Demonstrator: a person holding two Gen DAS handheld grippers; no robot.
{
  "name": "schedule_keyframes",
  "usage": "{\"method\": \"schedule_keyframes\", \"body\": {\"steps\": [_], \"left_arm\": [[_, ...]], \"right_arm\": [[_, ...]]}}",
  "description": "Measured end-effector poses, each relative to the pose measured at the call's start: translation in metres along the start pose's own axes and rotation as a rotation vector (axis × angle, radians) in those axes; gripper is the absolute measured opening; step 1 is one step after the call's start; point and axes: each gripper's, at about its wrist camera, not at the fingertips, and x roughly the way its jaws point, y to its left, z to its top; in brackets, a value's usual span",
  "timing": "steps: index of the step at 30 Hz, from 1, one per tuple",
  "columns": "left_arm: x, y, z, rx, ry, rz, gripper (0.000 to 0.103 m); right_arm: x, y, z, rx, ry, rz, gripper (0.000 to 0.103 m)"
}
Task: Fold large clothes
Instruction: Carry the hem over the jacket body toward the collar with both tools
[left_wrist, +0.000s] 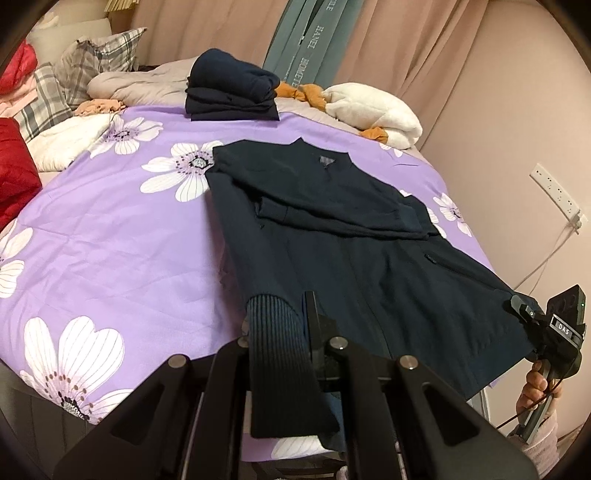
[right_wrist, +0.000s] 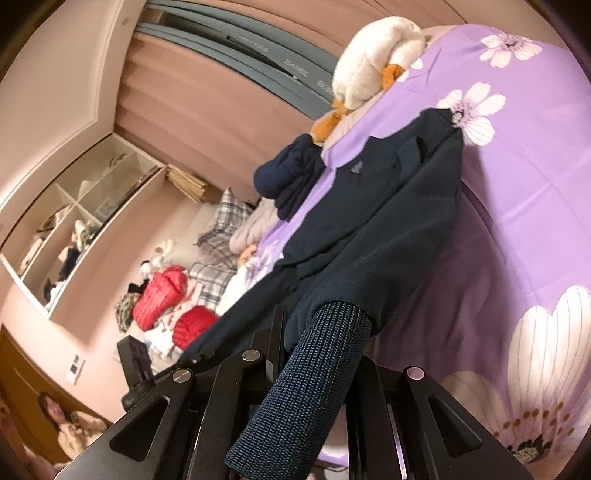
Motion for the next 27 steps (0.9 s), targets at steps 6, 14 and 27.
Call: {"method": "schedule_keyframes", "body": {"steps": [6,14,27], "left_arm": [[-0.012,-0.003,0.003,0.002,-0.013,-0.012,0.008],[-0.028,-0.010,0.003,0.015,-0.035,-0.033,0.008],[-0.064,-0.017,0.008,0.022,-0.089,-0.074,0.008]], "right_arm": [[-0.001,0.011,0.006,-0.035,0.006,0.018,0.013],[-0.007,0.018,0.009,-0.061,-0.002,0.058,0.013],[-0.015,0.033,0.016,-0.113,-0.015,0.126,0.013]]}}
